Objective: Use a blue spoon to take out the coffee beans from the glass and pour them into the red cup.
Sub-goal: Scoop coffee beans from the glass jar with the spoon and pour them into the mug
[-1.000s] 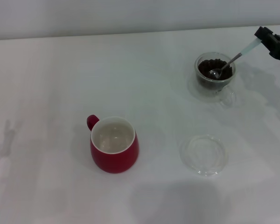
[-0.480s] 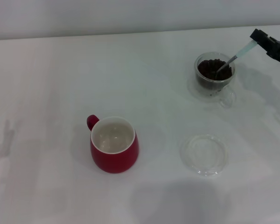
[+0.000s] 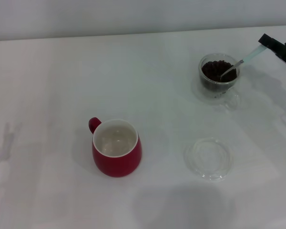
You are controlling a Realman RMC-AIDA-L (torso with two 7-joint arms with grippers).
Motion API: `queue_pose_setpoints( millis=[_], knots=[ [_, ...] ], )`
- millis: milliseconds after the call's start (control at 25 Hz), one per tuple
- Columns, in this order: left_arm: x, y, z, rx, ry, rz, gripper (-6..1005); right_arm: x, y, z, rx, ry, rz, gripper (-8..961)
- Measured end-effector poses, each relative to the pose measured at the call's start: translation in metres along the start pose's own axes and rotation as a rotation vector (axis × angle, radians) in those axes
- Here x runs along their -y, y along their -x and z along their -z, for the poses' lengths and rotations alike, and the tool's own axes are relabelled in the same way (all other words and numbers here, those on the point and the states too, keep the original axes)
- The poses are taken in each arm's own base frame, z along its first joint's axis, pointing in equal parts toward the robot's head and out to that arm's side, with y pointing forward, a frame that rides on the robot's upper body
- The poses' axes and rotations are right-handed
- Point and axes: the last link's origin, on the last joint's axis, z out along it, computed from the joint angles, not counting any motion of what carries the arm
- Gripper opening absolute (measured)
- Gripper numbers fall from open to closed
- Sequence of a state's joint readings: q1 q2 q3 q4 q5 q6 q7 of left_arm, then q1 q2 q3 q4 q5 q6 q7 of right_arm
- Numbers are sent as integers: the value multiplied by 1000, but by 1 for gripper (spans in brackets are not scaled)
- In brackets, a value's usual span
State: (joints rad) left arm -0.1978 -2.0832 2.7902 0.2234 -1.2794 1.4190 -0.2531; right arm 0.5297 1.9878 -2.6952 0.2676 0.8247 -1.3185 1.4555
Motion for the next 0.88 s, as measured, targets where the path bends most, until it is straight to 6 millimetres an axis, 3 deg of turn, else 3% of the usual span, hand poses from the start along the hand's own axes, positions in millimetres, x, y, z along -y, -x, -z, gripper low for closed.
queue_pose_setpoints(
  millis=[880],
  knots=[
    [-6,-1,-5,-7,16,20,732,5,7,-11,38,-53,-169,140]
  ],
)
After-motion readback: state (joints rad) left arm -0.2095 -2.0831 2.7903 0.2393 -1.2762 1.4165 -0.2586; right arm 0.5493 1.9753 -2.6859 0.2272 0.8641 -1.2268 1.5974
